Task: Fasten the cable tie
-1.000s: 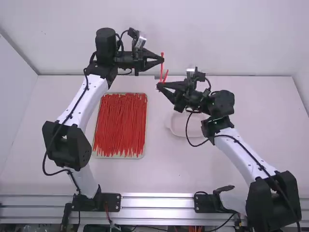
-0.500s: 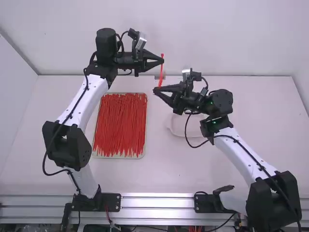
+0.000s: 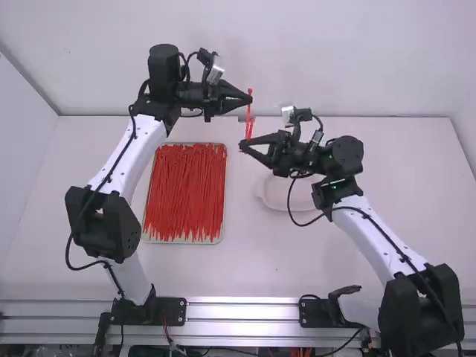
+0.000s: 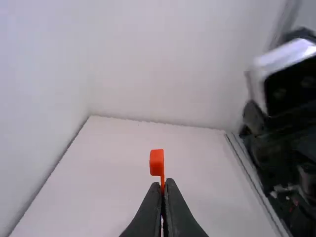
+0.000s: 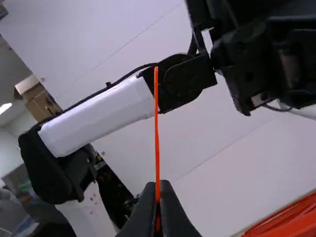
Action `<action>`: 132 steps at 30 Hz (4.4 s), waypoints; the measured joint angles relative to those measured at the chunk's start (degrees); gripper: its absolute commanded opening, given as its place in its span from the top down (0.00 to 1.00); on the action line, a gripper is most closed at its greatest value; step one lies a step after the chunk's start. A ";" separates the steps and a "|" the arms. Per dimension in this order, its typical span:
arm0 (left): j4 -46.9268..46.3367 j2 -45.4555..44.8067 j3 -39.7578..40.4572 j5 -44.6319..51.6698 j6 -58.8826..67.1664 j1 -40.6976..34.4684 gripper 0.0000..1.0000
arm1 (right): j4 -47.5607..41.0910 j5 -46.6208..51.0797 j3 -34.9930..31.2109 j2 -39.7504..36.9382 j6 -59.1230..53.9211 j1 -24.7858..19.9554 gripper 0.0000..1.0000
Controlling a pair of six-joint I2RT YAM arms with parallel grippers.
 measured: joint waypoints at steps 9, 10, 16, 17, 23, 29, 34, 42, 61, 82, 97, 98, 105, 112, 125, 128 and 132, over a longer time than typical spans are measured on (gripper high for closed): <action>-0.24 0.00 0.00 3.80 8.72 -0.02 0.98 | -9.64 1.46 -0.02 0.00 6.80 -0.55 1.00; -0.48 0.00 0.02 4.07 9.73 -0.13 0.98 | -10.58 1.86 -0.02 0.00 7.13 0.00 1.00; -0.92 0.00 -1.57 5.18 18.12 -1.14 0.98 | -11.72 5.05 -0.02 0.00 8.26 2.73 1.00; -0.92 0.00 -1.64 5.22 18.27 -1.16 0.98 | -11.61 5.18 -0.02 0.00 8.35 2.75 1.00; -0.70 0.00 -3.65 6.64 24.00 -1.07 0.98 | -10.32 5.86 0.00 0.00 10.43 2.19 1.00; 0.22 0.00 -3.65 7.13 25.16 -0.87 0.98 | -10.43 6.36 -0.02 0.00 11.13 1.77 1.00; 0.35 0.00 -3.65 7.28 25.38 -0.90 0.98 | -10.43 7.39 -0.02 -0.02 11.21 2.08 1.00; 0.66 0.00 -3.65 7.28 25.55 -1.07 0.98 | -12.00 9.60 -0.02 0.00 10.99 2.01 1.00; 0.50 0.00 -3.65 7.26 25.53 -2.23 0.98 | -11.96 12.48 0.00 0.00 10.95 2.01 1.00; 0.31 0.00 -3.72 7.26 25.55 -2.54 0.99 | -11.15 12.79 -0.02 -0.02 12.72 2.01 1.00; -0.15 0.00 -4.39 7.06 28.24 -2.86 0.99 | -9.46 9.03 -0.02 0.00 19.69 -1.14 1.00; -0.17 0.00 -4.39 7.06 28.57 -2.86 0.99 | -9.46 9.03 -0.02 0.00 19.80 -1.11 1.00; 0.44 0.00 -4.39 7.08 30.10 -2.97 0.99 | -8.11 9.35 -0.02 -0.02 21.68 -1.09 1.00; 0.42 0.00 -4.39 7.08 31.61 -4.76 0.99 | -5.55 10.93 -0.02 0.00 22.32 -1.09 1.00; 0.22 0.00 -4.55 7.02 34.40 -5.16 0.99 | -5.73 8.11 -0.02 0.00 23.02 -3.39 1.00; 0.24 0.00 -5.31 7.08 35.85 -5.16 0.98 | -5.79 7.58 0.00 0.00 23.19 -3.50 1.00; 0.24 0.00 -6.56 7.28 39.10 -5.25 0.99 | -6.16 7.28 0.00 0.00 23.19 -3.56 1.00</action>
